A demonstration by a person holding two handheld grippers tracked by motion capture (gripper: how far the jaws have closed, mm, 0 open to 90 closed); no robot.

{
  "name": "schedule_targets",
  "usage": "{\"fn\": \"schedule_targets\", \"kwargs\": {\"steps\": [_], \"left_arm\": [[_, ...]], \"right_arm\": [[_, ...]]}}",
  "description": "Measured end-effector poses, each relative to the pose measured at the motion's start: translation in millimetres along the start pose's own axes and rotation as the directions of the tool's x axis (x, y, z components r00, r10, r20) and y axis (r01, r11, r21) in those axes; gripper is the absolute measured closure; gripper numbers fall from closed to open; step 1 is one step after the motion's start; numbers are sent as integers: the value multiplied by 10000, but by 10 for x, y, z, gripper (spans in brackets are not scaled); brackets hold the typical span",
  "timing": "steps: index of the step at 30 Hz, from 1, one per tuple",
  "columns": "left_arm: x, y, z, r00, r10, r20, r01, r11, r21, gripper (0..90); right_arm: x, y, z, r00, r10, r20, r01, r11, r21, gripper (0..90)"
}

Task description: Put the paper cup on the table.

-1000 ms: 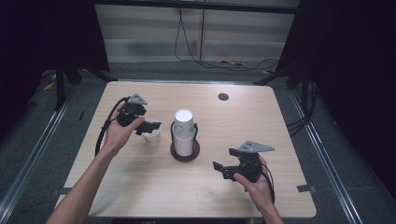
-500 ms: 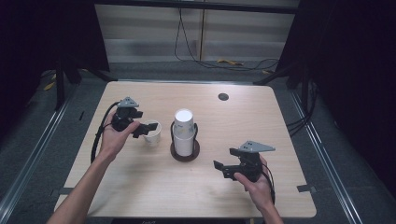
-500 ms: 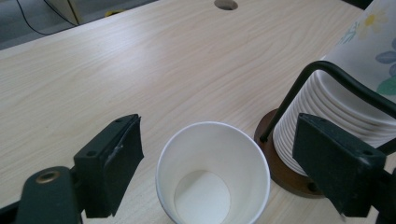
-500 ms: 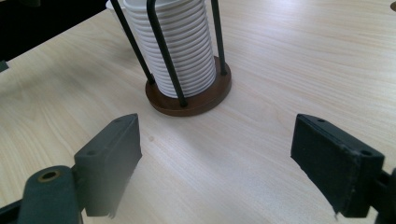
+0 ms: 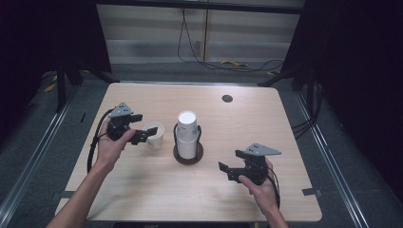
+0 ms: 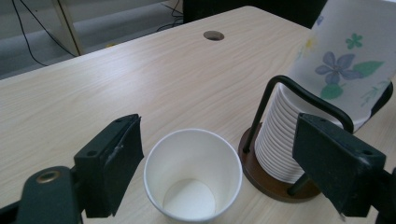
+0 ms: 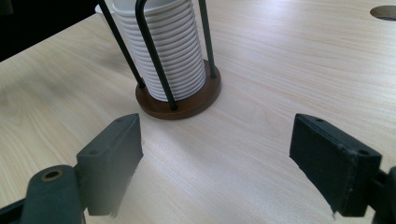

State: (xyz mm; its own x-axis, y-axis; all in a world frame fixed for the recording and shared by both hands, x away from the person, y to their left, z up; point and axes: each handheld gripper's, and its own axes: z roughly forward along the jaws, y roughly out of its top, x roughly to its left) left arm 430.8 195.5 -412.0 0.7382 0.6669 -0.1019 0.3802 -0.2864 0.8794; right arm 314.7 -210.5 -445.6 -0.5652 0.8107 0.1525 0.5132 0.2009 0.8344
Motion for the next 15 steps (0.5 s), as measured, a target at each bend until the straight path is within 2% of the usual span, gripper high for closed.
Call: {"fn": "schedule_targets", "kwargs": {"steps": [3, 6, 9, 12, 15], "left_arm": [[-23, -52, -44, 10000, -6, 8, 6, 10000, -18, 161], [-45, -124, -64, 9999, 33, -113, -31, 9999, 167, 161], [-65, -189, -104, 9997, -263, -14, 263, 9996, -71, 163], [-95, -232, -146, 9997, -194, 158, 196, 9997, -126, 163], [-148, -265, -206, 9999, -107, 7, 107, 9998, -160, 161]], "right_arm": [[-4, -1, -3, 10000, 25, 31, -25, 10000, 2, 164], [-6, -1, 1, 10000, 20, 18, -20, 10000, 6, 164], [-4, -1, 3, 10000, 23, 75, -23, 10000, -29, 165], [-3, -1, 6, 9999, 22, 111, -22, 10000, -32, 166], [-5, -2, 3, 9999, 17, 134, -17, 10000, -42, 166]]}}
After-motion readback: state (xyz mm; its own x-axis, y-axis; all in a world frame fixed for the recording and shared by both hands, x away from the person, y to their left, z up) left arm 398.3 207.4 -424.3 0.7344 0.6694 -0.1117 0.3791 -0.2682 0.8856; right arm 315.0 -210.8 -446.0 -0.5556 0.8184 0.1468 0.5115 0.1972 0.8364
